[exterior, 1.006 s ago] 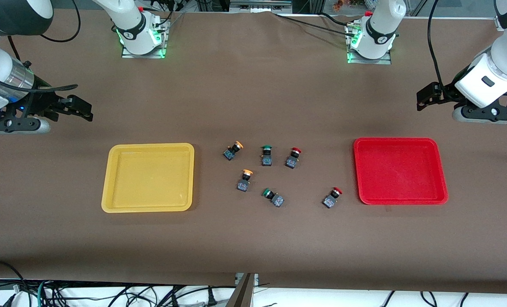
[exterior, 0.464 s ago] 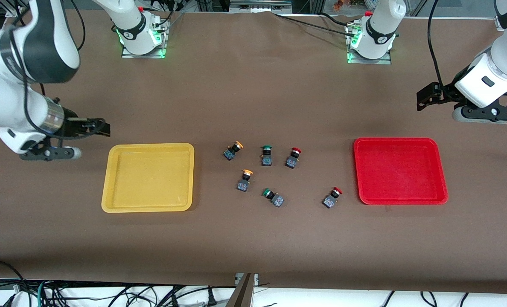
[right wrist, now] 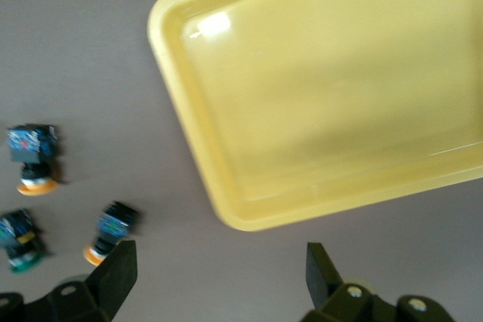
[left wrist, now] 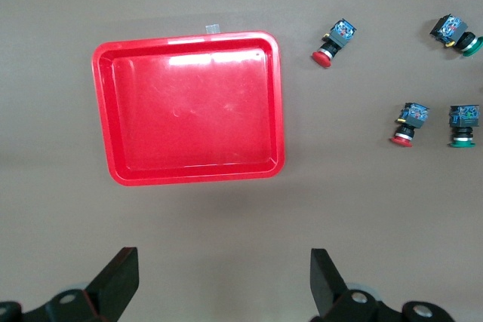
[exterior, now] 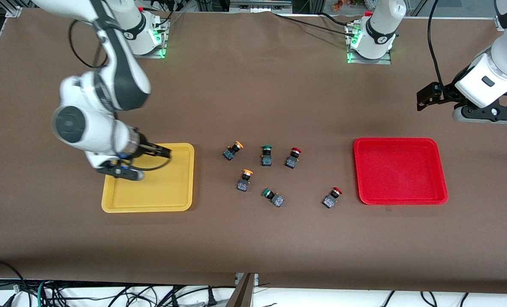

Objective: Place red and yellow buttons in trays
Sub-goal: 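Reach the right gripper to an orange-capped button and grasp it, then place the orange button in the yellow tray while the left gripper reaches, then grasp the red button with the left gripper while the right gripper reaches another, then put the orange button in the yellow tray while the left gripper drops red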

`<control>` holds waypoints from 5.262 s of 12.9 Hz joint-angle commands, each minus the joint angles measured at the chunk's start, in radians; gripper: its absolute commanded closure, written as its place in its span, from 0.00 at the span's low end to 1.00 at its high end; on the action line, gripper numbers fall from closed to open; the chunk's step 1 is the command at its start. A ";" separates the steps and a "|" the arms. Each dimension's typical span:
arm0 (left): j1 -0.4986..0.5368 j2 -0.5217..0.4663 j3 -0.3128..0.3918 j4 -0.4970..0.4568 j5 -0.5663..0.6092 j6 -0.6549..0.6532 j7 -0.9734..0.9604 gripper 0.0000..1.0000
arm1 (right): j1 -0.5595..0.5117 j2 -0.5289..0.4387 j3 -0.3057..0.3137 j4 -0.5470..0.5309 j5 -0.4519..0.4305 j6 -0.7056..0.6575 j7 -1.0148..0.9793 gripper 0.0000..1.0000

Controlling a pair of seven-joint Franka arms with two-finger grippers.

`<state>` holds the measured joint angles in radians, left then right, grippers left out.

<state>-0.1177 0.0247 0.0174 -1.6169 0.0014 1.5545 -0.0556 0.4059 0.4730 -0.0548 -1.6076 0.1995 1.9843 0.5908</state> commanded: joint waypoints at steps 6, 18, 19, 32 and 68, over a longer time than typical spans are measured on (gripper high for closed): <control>0.001 0.014 0.001 0.029 -0.001 -0.021 0.019 0.00 | 0.217 0.242 -0.008 0.025 0.032 0.312 0.549 0.00; 0.001 0.014 0.001 0.029 -0.001 -0.021 0.017 0.00 | 0.292 0.289 -0.002 -0.038 0.172 0.436 0.633 0.59; 0.001 0.014 0.001 0.029 -0.001 -0.021 0.016 0.00 | 0.301 0.288 -0.004 -0.051 0.163 0.441 0.620 0.66; -0.189 0.332 -0.048 0.029 -0.026 0.232 -0.017 0.00 | 0.188 0.180 -0.385 -0.149 0.173 0.141 -0.284 0.57; -0.093 0.630 -0.056 0.031 -0.034 0.667 0.368 1.00 | 0.249 0.274 -0.284 0.231 0.225 0.022 -0.030 0.85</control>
<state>-0.2560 0.7196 -0.0488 -1.5633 -0.0191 2.3229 0.2805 0.6645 0.8409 -0.3042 -1.2443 0.4416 2.0488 0.6733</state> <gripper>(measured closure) 0.586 0.577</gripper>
